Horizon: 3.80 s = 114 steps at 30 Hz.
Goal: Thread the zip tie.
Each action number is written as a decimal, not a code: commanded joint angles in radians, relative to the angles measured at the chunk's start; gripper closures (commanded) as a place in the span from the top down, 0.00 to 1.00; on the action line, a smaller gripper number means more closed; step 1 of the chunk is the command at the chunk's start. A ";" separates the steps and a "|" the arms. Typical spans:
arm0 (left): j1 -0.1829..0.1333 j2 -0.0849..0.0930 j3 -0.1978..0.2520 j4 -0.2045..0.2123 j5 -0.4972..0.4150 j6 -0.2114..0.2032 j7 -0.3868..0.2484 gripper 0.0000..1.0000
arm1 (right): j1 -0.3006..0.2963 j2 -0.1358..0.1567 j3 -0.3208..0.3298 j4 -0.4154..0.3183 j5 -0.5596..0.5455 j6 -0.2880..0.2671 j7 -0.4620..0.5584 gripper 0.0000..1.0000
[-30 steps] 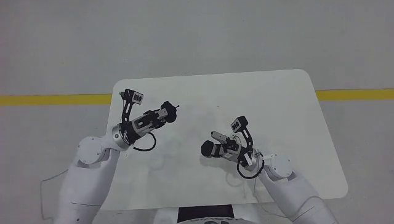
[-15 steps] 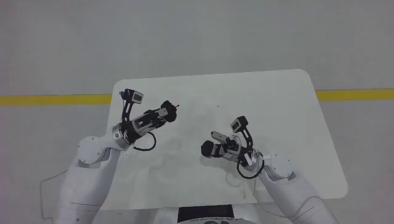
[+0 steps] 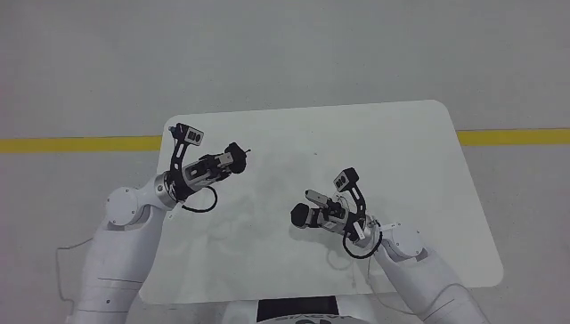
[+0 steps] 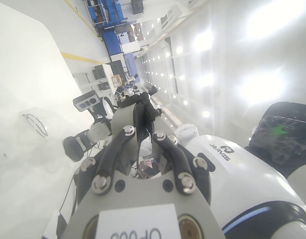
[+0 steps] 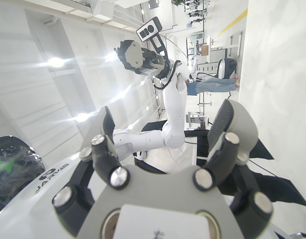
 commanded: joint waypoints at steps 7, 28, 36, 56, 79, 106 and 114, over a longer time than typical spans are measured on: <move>0.000 0.000 0.000 0.000 0.000 0.000 0.000 0.00 | 0.004 0.004 0.008 -0.017 -0.061 0.014 -0.027 1.00; 0.000 0.000 0.000 0.000 0.000 0.000 0.000 0.00 | -0.133 0.090 0.179 -0.452 -0.670 0.261 0.067 1.00; 0.000 0.000 0.000 0.000 0.000 0.000 0.000 0.00 | -0.130 0.091 0.173 -0.458 -0.693 0.258 0.062 1.00; 0.000 0.000 0.000 0.000 0.000 0.000 0.000 0.00 | -0.064 0.112 0.027 -0.592 -1.242 0.388 0.121 1.00; 0.000 0.000 0.000 0.000 0.000 0.000 0.000 0.00 | -0.046 0.114 -0.011 -0.604 -1.386 0.430 0.129 1.00; 0.000 0.000 0.000 0.000 0.000 0.000 0.000 0.00 | 0.191 0.072 -0.164 -0.439 -1.562 0.654 0.352 1.00; 0.000 0.000 0.000 0.000 0.000 0.000 0.000 0.00 | 0.221 0.038 -0.156 -0.388 -1.594 0.654 0.458 1.00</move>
